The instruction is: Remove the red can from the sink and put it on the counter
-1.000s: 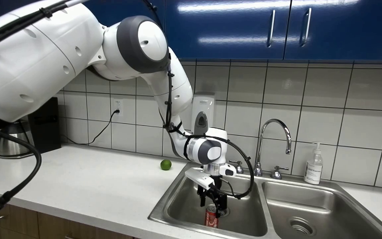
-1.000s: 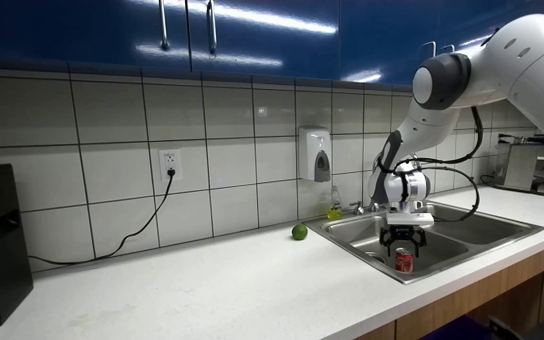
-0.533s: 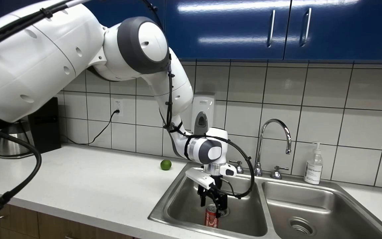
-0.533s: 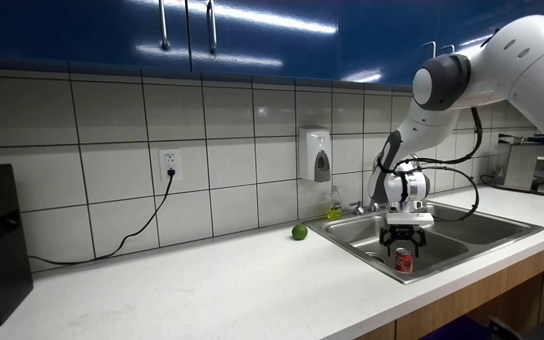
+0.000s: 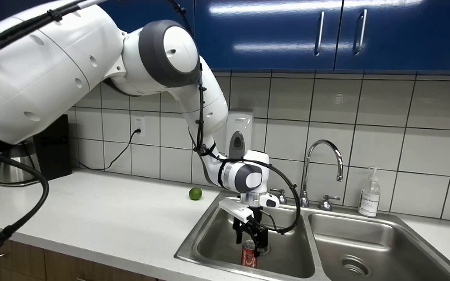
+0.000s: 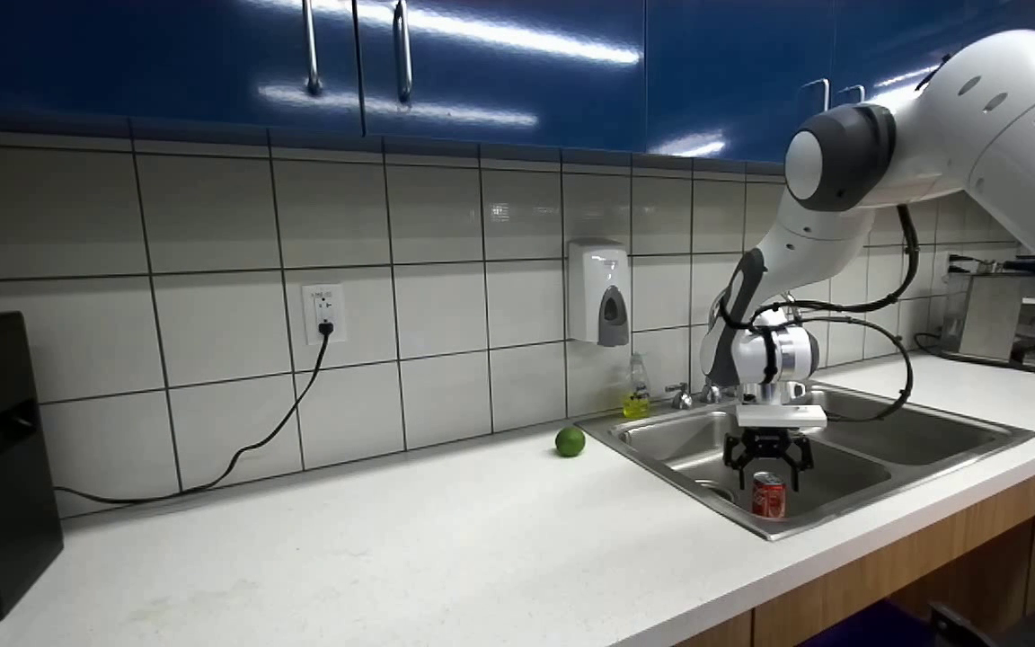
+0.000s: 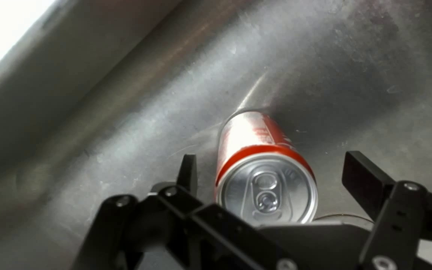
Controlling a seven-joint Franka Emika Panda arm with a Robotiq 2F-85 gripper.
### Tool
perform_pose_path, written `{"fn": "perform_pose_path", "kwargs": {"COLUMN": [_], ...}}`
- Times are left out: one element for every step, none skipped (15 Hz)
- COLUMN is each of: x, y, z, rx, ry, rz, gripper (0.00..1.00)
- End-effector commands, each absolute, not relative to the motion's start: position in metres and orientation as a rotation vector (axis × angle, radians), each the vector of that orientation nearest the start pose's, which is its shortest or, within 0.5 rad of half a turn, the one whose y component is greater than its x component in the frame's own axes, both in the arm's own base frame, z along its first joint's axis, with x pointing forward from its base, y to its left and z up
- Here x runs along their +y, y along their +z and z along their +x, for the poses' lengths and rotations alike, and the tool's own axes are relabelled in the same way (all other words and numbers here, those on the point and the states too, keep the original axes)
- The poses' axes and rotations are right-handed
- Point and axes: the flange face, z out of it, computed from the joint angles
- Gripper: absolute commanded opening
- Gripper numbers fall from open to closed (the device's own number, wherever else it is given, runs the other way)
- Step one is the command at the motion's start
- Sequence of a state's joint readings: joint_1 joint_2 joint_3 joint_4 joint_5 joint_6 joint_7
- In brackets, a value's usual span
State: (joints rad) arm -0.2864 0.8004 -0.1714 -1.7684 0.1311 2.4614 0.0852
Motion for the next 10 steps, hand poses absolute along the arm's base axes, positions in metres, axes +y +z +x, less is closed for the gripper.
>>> {"fn": "perform_pose_path", "kwargs": {"x": [-0.279,-0.279,-0.279,-0.281,-0.283,-0.286,-0.289,-0.29,-0.291,-0.291], "y": [0.106,0.106,0.106,0.108,0.108,0.108,0.107,0.106,0.106,0.104], "z": [0.577,0.577,0.577,0.576,0.575,0.574,0.572,0.571,0.57,0.569], "rx": [0.941,0.941,0.941,0.938,0.938,0.938,0.942,0.94,0.944,0.938], "ry": [0.159,0.159,0.159,0.154,0.149,0.15,0.153,0.156,0.161,0.164], "rz": [-3.024,-3.024,-3.024,-3.035,-3.041,-3.043,-3.046,-3.044,-3.046,-3.045], "gripper": [1.0,1.0,1.0,1.0,1.0,1.0,1.0,1.0,1.0,1.0]}}
